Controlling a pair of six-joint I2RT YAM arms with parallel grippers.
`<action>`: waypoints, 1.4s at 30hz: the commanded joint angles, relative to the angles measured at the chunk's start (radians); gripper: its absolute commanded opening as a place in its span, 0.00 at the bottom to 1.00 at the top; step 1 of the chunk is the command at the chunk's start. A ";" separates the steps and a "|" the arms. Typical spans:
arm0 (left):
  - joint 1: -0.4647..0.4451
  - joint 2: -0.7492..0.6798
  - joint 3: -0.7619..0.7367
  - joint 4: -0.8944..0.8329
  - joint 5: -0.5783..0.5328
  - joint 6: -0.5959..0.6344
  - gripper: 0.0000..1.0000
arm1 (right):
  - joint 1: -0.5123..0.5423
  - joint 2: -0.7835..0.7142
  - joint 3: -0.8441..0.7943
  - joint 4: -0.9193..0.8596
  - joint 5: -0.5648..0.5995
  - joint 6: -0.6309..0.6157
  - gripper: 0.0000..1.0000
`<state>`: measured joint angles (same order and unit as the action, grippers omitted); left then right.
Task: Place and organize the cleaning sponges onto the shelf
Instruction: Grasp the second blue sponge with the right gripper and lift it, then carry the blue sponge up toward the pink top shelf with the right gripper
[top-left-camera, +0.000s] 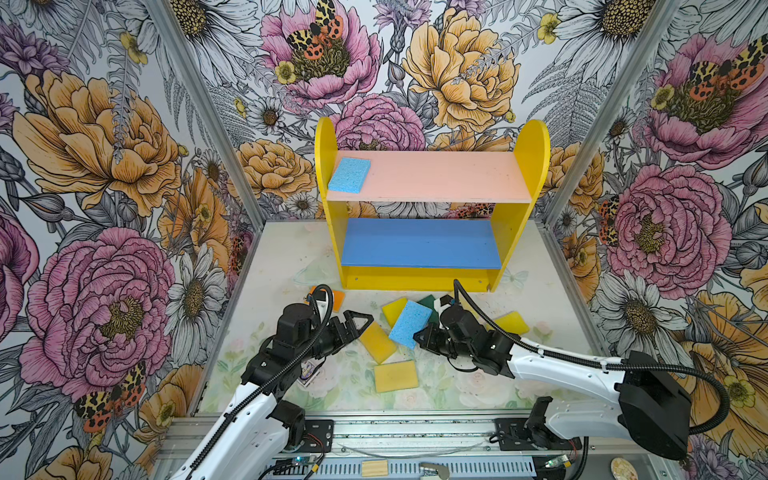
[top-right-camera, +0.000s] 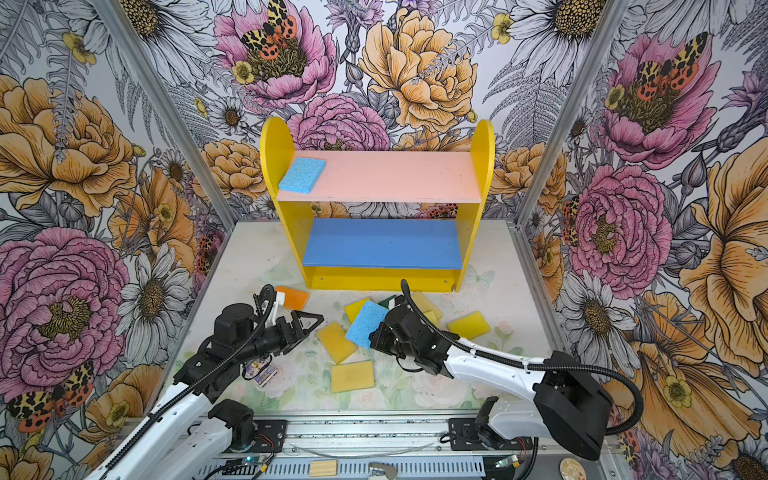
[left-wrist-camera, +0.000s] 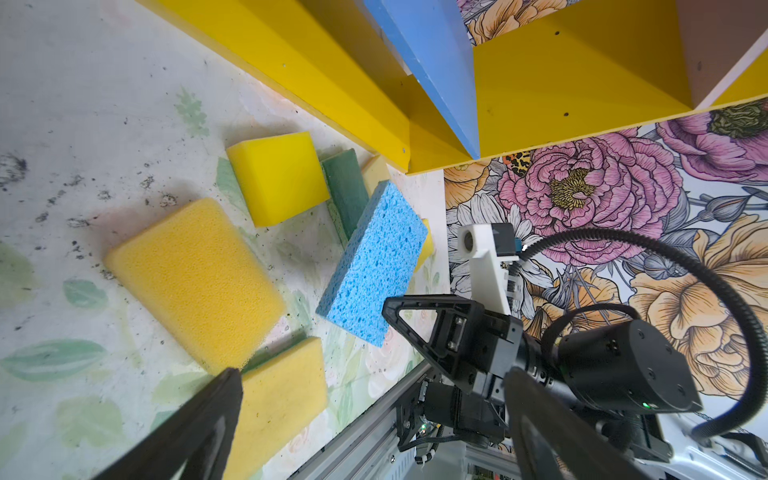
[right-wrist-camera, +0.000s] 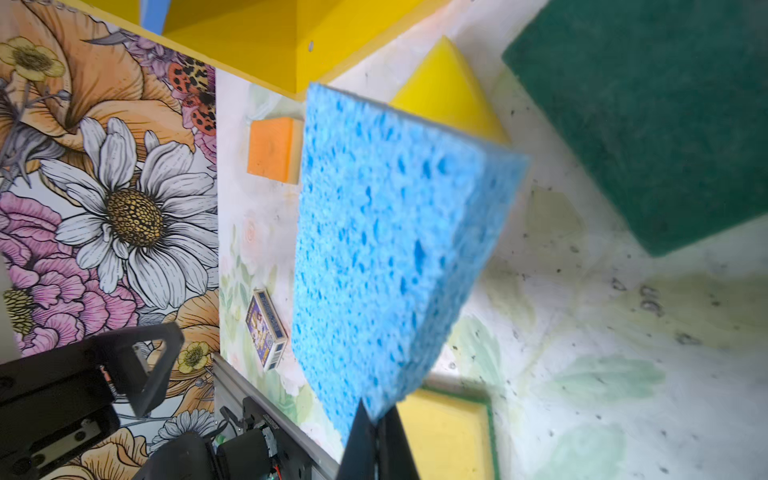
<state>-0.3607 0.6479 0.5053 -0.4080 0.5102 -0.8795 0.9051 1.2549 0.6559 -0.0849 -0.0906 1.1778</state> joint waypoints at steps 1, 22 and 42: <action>0.032 -0.002 0.046 -0.035 0.064 0.041 0.99 | 0.008 -0.023 0.055 -0.055 -0.009 -0.084 0.00; 0.207 0.005 -0.003 0.388 0.366 -0.182 0.85 | -0.064 0.245 0.537 -0.168 -0.615 -0.465 0.00; 0.207 0.024 -0.023 0.527 0.198 -0.268 0.09 | -0.040 0.153 0.537 -0.167 -0.364 -0.312 0.50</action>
<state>-0.1486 0.7002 0.5041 0.0158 0.7937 -1.0882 0.8505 1.4639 1.1709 -0.2619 -0.5587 0.8188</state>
